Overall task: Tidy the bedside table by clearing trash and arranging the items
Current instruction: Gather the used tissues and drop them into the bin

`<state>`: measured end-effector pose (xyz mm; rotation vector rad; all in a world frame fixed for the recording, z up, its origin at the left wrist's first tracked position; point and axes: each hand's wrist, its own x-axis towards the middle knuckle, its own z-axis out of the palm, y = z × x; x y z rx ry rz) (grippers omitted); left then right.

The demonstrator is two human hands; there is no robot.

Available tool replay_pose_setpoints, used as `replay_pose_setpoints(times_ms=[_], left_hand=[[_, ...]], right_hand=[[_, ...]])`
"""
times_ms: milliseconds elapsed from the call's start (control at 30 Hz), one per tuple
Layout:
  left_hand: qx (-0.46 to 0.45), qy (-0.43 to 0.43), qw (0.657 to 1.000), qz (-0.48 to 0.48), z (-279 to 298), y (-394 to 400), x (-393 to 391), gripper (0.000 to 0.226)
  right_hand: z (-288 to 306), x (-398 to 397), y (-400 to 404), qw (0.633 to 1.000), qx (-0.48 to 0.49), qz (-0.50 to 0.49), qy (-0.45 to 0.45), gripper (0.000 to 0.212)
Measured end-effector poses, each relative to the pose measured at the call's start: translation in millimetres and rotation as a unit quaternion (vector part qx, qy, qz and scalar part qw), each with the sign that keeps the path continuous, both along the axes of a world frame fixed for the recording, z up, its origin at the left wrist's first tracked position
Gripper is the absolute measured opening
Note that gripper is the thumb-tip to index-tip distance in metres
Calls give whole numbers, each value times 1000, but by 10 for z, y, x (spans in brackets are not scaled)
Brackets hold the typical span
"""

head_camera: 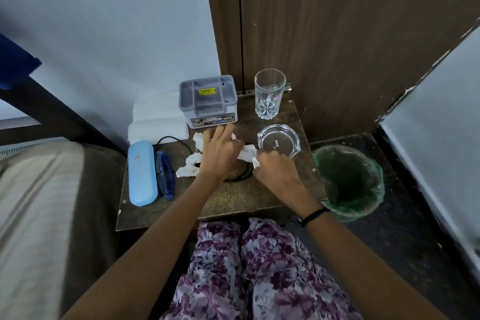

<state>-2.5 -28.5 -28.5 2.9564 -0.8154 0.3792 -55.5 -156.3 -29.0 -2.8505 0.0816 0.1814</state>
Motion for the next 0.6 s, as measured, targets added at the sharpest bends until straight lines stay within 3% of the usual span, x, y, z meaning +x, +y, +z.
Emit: replay_pose_setpoints(times_ms=[133,300,433,600], left_hand=[[-152,20,988,21,103,-25,-112,10],[-286,94,953,-27,245,-468,-358,13],[-359,182,914,-42,184,-1185,-484,16],[-340,320,883,-41,-159,-2180,-586,20]], right_hand=[[120,-64,-138,983,154,-93,-27,24],[159,-251,-551,922,299,-224,-104,12],[12,-479,-1134,870,308,-343,-176,9],[-389,-727,-1869,854,258,-412,-182,13]])
